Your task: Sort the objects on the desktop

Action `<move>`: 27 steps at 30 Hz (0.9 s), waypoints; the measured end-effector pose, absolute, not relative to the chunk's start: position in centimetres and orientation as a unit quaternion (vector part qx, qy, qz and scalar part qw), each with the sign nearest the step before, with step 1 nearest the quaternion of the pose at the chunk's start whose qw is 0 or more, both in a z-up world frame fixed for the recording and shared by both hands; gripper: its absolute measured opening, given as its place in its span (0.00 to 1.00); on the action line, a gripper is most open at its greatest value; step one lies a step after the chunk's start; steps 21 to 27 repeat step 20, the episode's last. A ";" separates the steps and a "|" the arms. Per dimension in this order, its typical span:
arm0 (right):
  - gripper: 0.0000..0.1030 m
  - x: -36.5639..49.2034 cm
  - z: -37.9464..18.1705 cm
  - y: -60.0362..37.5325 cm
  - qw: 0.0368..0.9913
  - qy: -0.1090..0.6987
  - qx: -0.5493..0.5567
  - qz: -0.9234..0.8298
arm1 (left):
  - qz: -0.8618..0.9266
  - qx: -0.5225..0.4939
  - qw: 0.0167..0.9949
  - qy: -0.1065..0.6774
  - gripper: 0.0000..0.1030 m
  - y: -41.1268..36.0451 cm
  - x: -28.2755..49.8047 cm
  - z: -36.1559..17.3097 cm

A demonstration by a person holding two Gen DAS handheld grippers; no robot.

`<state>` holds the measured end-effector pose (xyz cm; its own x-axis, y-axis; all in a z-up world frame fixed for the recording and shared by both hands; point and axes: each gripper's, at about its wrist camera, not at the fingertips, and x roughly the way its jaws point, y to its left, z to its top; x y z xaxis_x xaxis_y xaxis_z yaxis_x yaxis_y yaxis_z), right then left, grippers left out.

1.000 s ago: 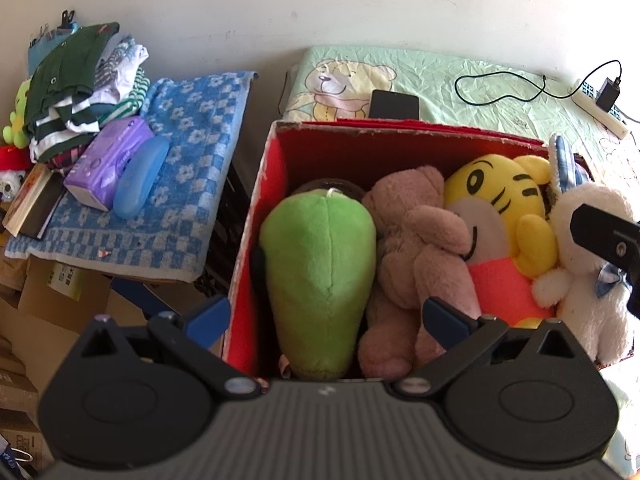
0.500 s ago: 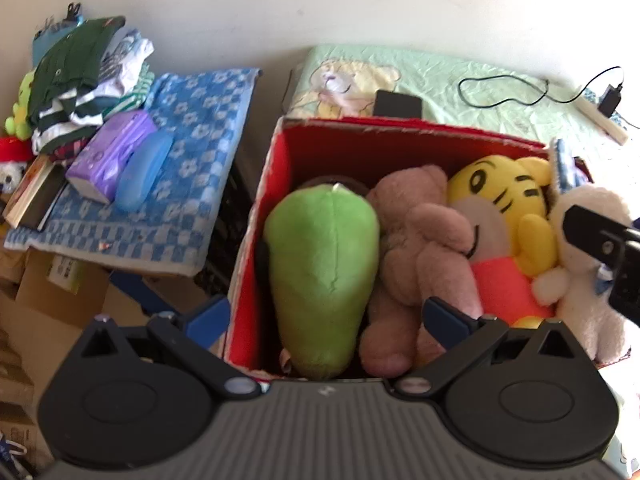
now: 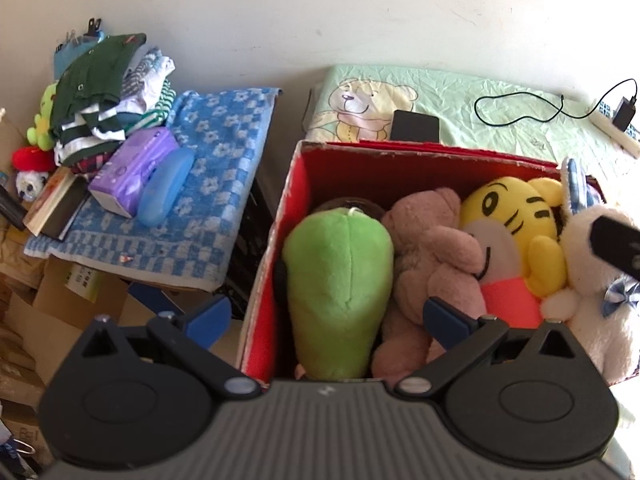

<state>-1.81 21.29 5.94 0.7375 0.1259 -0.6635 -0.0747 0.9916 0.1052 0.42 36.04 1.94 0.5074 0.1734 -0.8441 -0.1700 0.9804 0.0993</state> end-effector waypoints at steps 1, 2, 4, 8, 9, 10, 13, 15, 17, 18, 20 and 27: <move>0.70 -2.0 6.1 21.1 0.932 0.355 0.037 0.055 | 0.098 0.003 0.870 0.483 0.99 36.0 0.3 2.1; 0.71 -2.1 6.2 20.9 0.933 0.354 0.039 0.055 | 0.095 0.002 0.873 0.478 0.99 36.1 0.2 2.2; 0.71 -2.4 6.3 20.6 0.933 0.353 0.044 0.053 | 0.089 0.000 0.879 0.469 0.99 36.0 -0.3 2.5; 0.71 -2.9 6.3 20.2 0.932 0.355 0.055 0.056 | 0.063 -0.003 0.886 0.459 0.99 35.8 -1.0 2.8; 0.71 -3.1 6.3 20.1 0.932 0.354 0.055 0.056 | 0.062 -0.001 0.888 0.456 0.99 35.6 -1.2 2.8; 0.71 -3.3 6.3 20.1 0.932 0.353 0.054 0.055 | 0.059 0.002 0.889 0.454 0.99 35.4 -1.3 2.8; 0.71 -3.7 6.3 20.0 0.933 0.351 0.055 0.055 | 0.044 0.012 0.892 0.449 0.99 34.8 -1.7 2.7; 0.72 -3.8 6.3 19.9 0.933 0.350 0.058 0.055 | 0.041 0.010 0.894 0.447 0.99 34.7 -1.9 2.7; 0.72 -3.8 6.3 19.9 0.934 0.349 0.061 0.052 | 0.038 0.010 0.894 0.446 0.99 34.6 -1.9 2.6; 0.72 -3.9 6.3 19.8 0.934 0.348 0.062 0.051 | 0.039 0.011 0.894 0.446 0.99 34.5 -1.9 2.6; 0.72 -4.0 6.3 19.9 0.934 0.347 0.064 0.050 | 0.041 0.009 0.893 0.448 0.99 34.6 -1.9 2.5; 0.72 -4.0 6.3 19.9 0.934 0.347 0.064 0.050 | 0.041 0.009 0.893 0.448 0.99 34.6 -1.9 2.5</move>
